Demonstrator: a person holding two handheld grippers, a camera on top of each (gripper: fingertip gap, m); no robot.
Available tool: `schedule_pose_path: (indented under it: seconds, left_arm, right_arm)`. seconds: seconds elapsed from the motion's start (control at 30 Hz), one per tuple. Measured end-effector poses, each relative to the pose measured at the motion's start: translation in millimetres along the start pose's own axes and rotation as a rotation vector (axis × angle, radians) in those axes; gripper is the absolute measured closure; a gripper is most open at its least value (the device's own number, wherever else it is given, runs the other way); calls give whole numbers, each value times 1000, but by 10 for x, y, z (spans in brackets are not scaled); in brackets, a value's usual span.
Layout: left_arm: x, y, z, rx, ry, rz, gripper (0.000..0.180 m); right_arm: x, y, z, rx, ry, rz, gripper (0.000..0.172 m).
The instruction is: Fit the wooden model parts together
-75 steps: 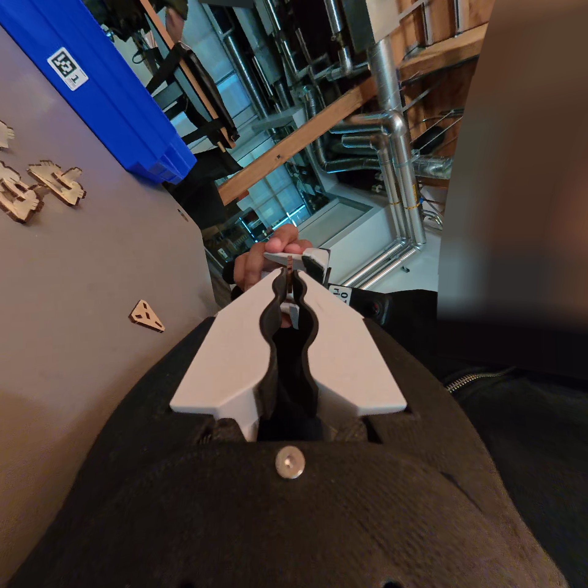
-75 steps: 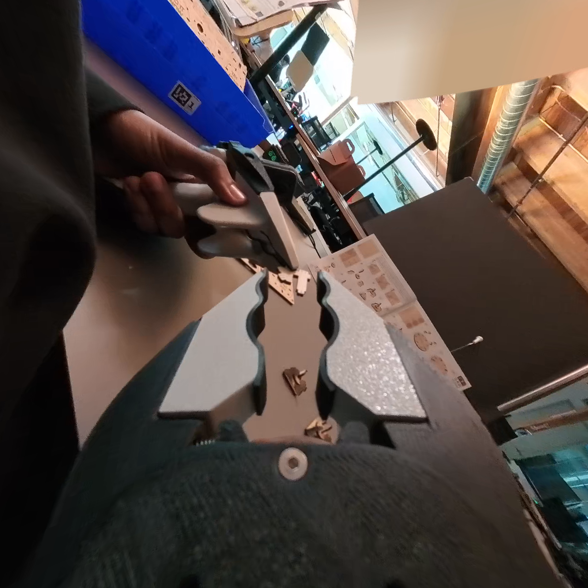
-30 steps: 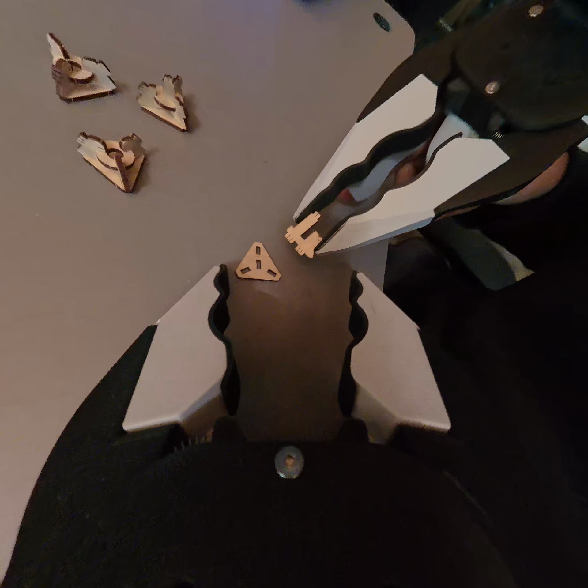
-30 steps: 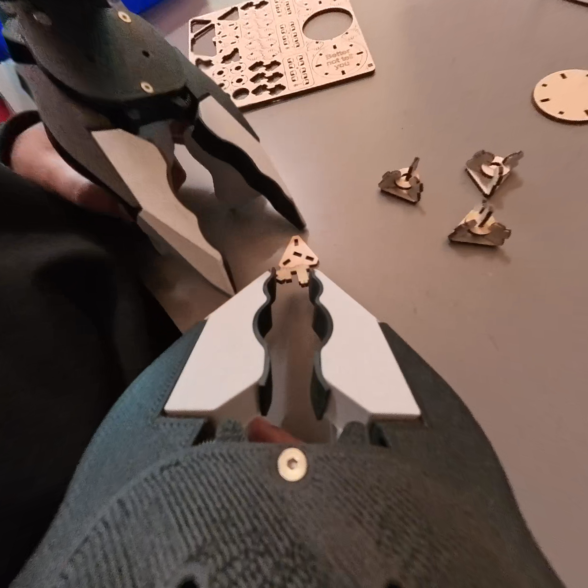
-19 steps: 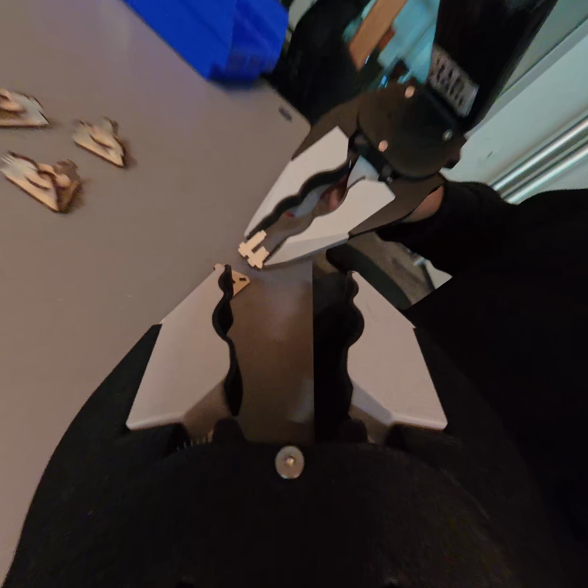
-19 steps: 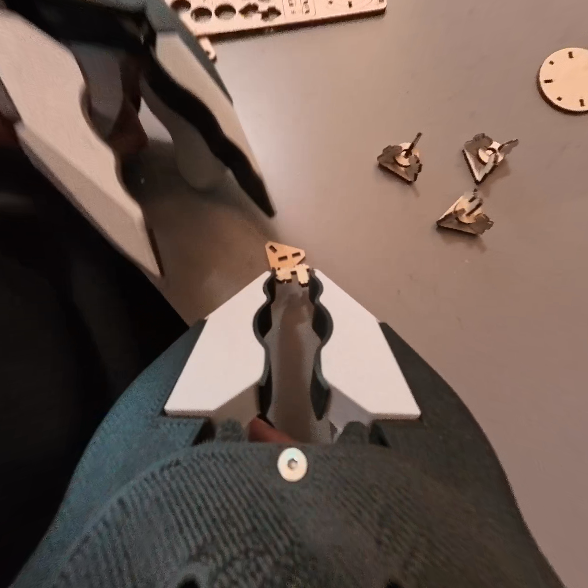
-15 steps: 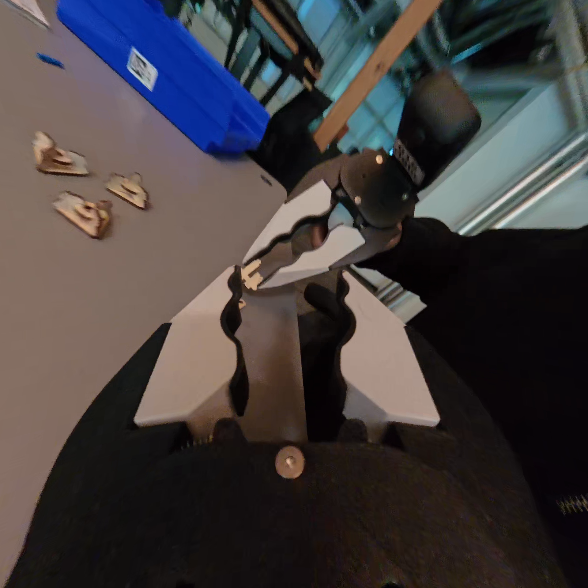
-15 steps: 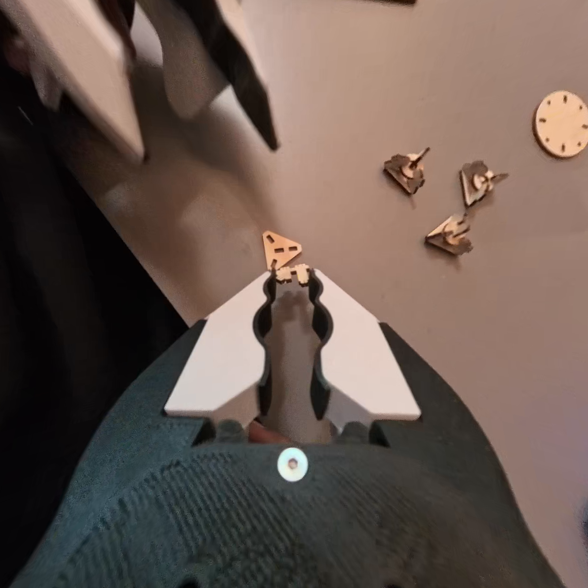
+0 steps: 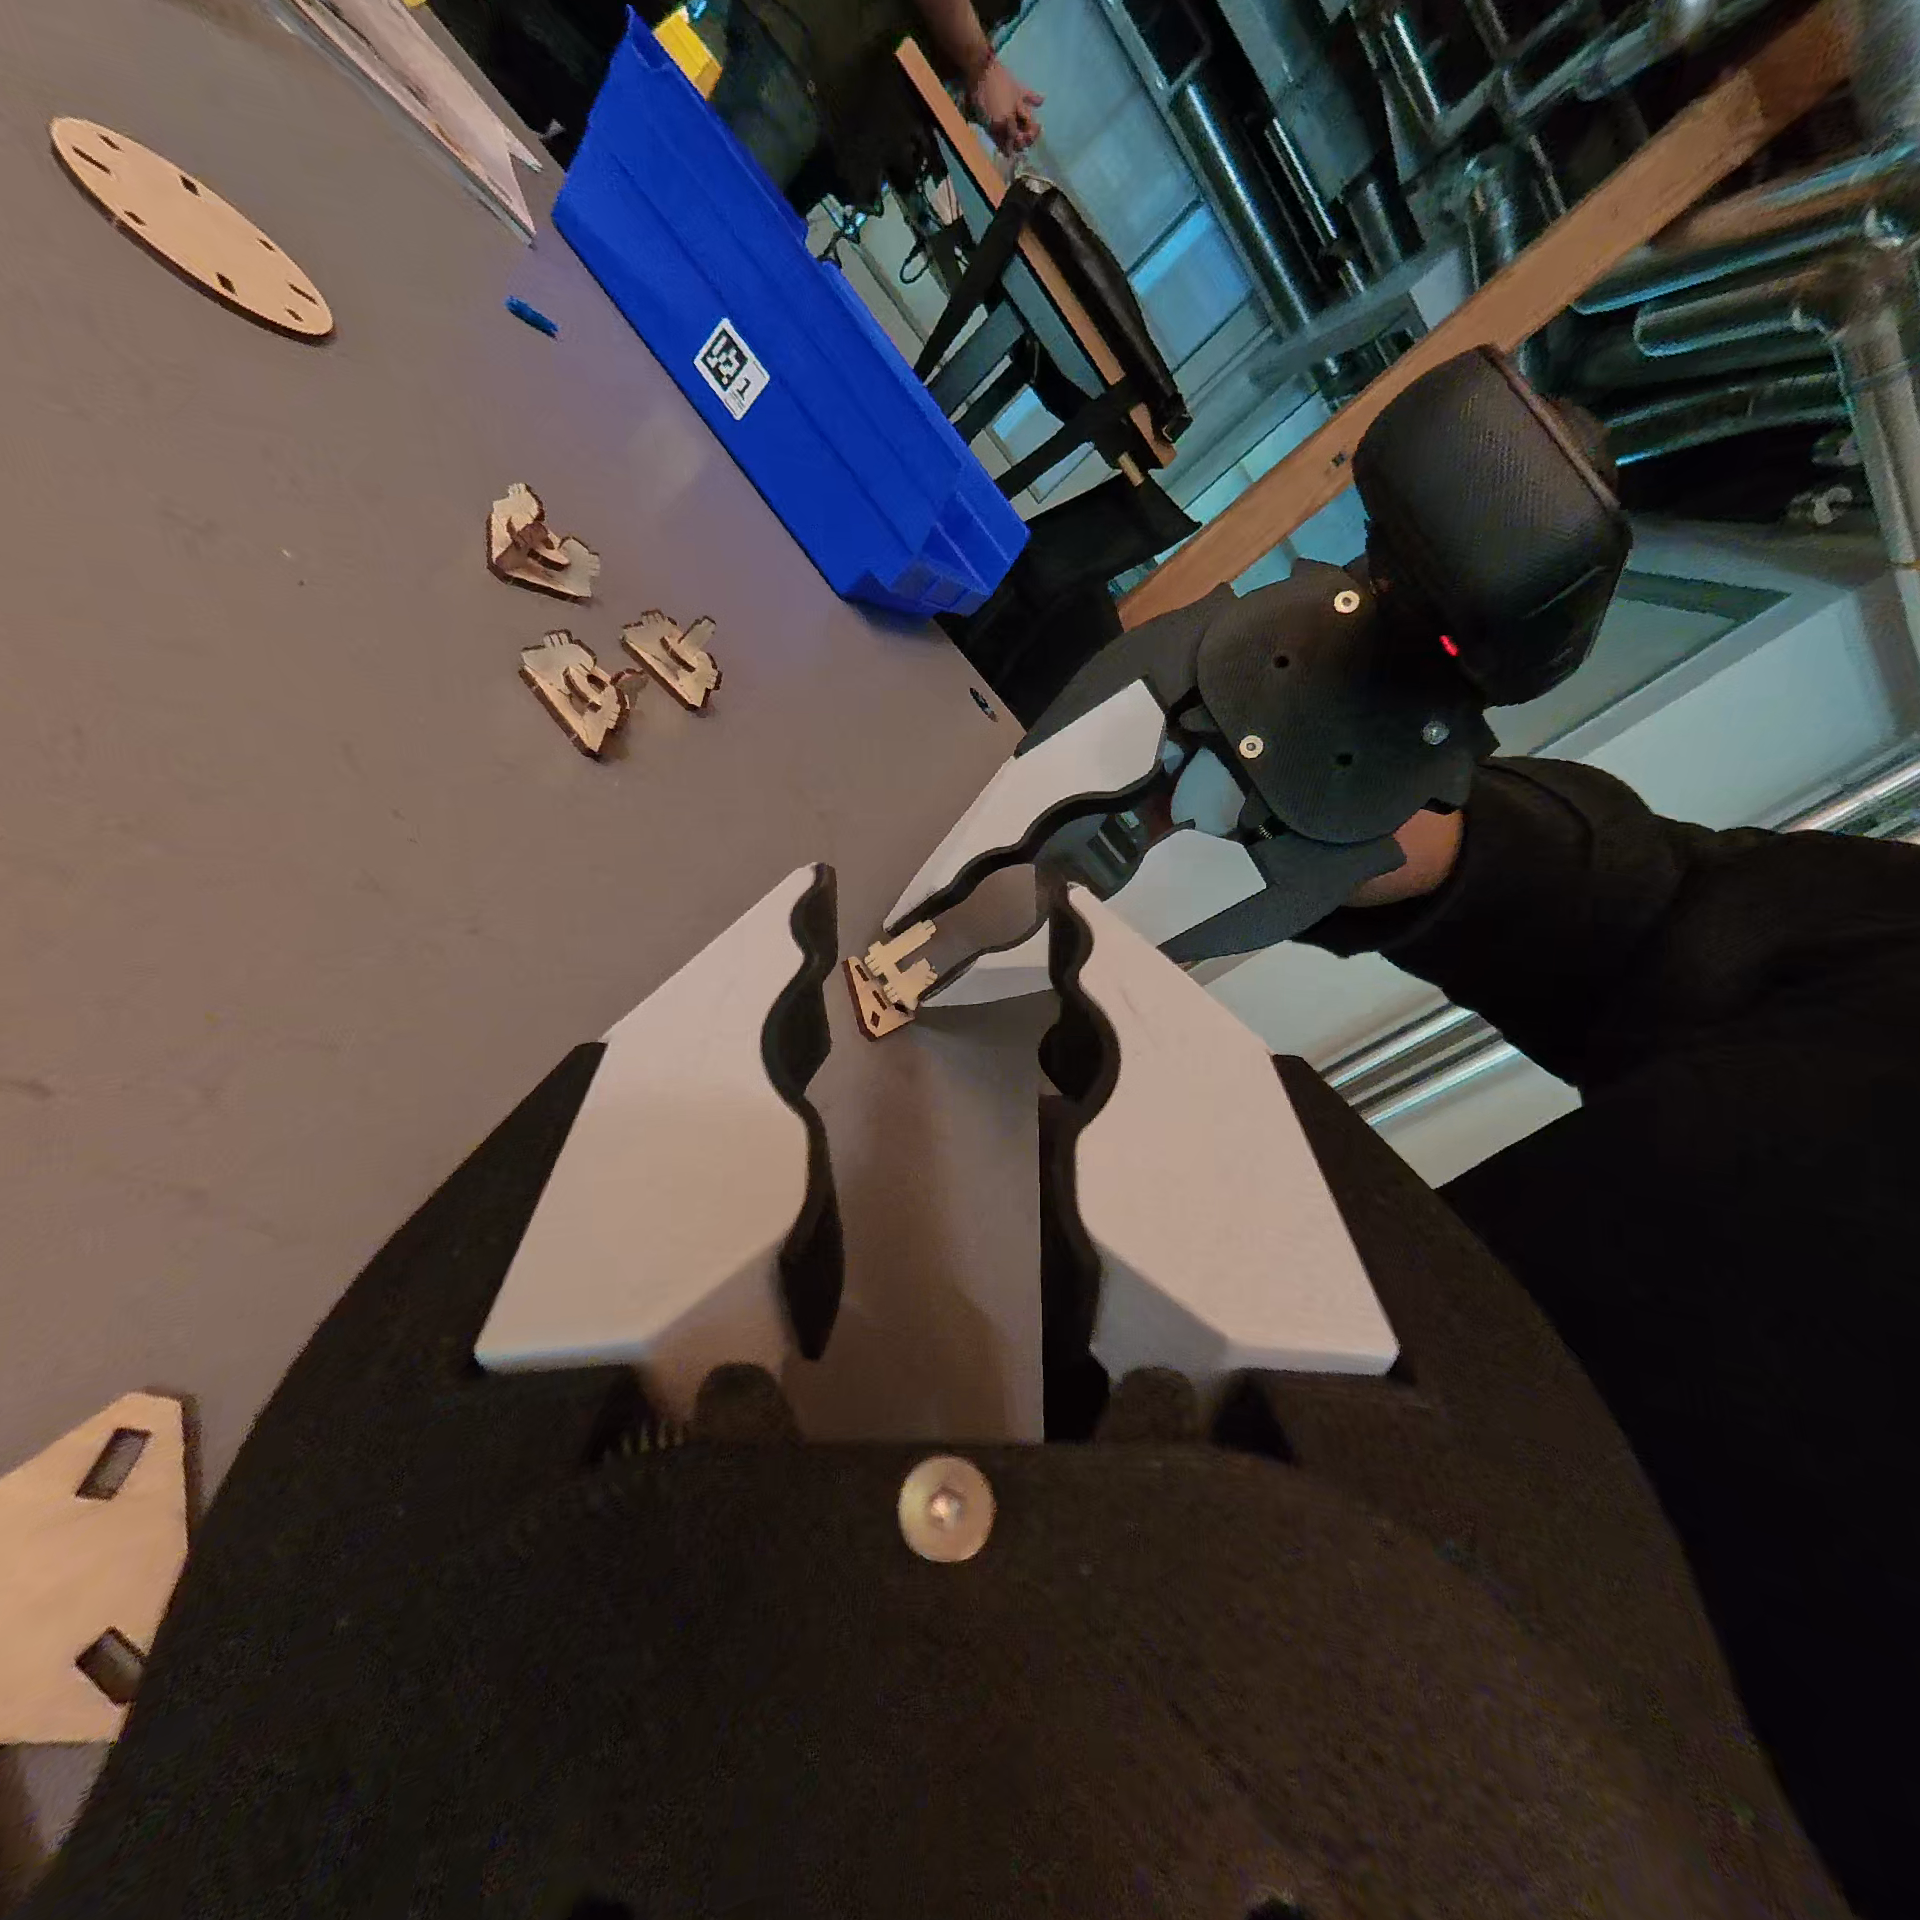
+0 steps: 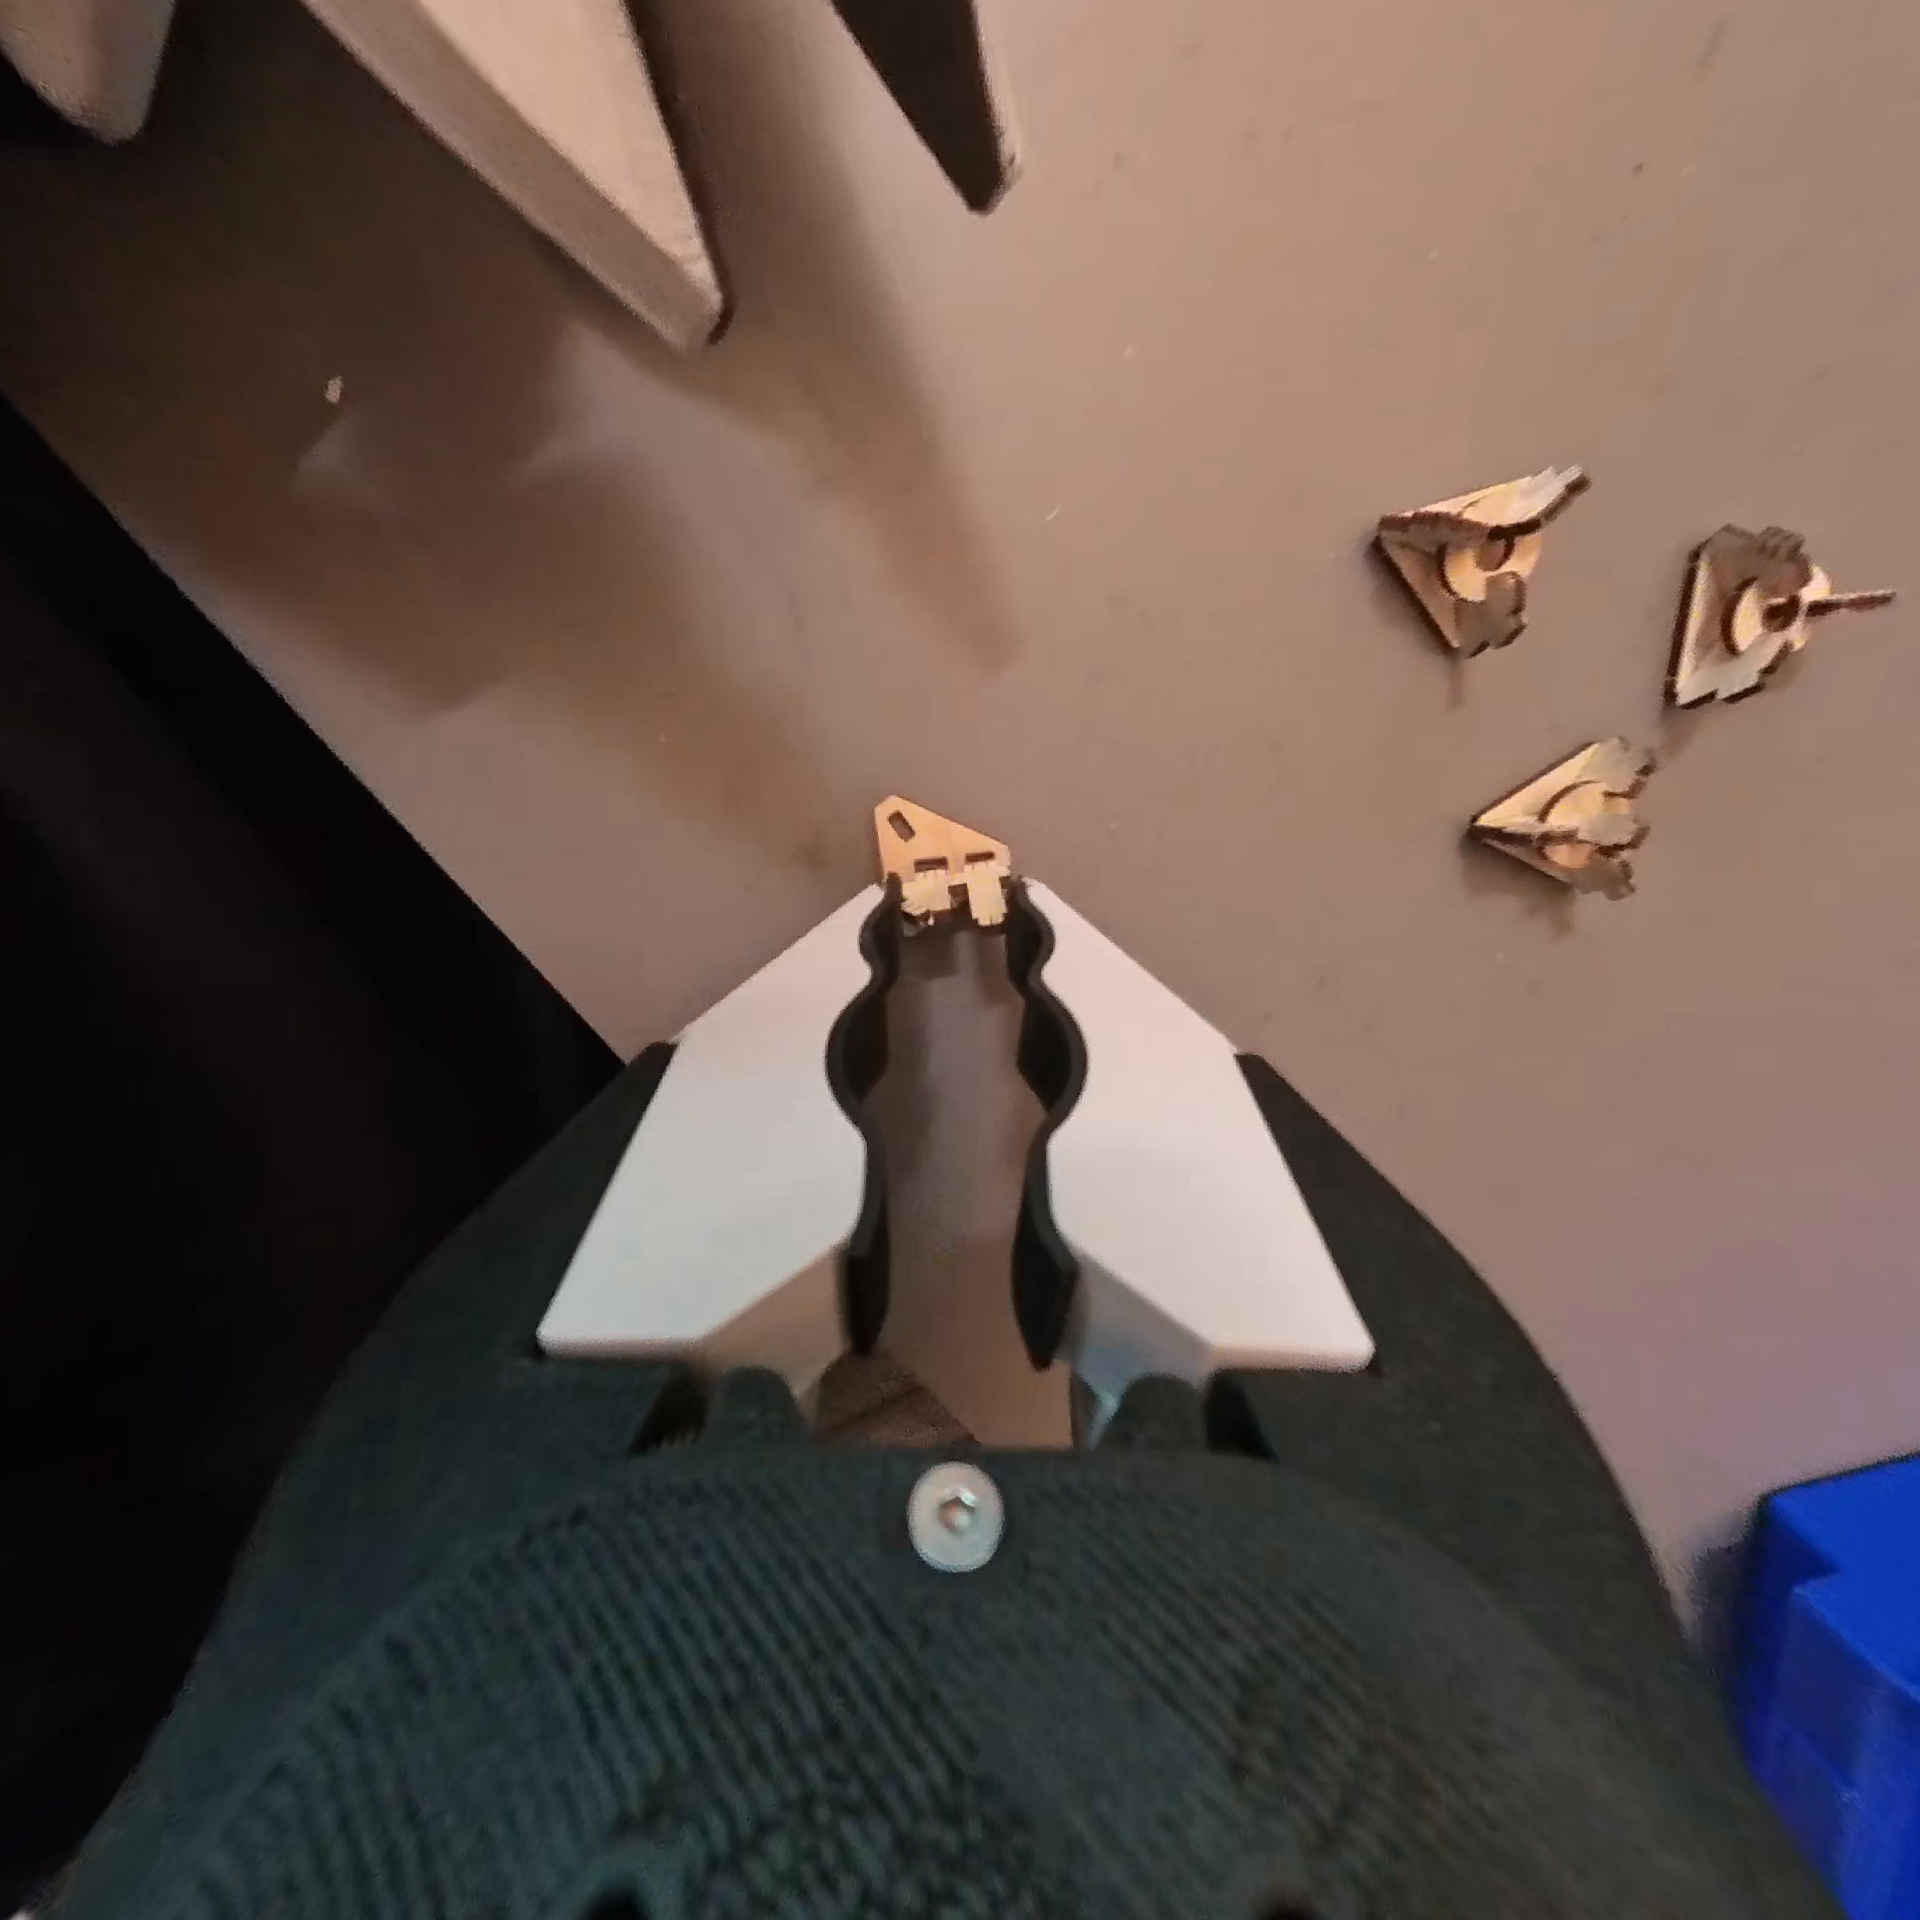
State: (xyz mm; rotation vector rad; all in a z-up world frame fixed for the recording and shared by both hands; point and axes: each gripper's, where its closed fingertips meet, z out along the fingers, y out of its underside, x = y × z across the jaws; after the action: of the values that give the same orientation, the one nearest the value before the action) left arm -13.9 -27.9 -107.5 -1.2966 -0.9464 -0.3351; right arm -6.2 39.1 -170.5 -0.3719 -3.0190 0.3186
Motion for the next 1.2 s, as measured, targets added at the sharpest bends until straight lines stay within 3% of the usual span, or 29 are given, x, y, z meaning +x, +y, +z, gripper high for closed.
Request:
schedule_pose_path:
  seconds: [0.33,1.2]
  left_arm:
    - [-11,-15,-13,10,14,-32,141]
    - [-20,-27,-22,17,27,-57,141]
  right_arm:
    - [-1,-3,43,-40,-38,80,154]
    - [-12,1,29,-224,-65,6,153]
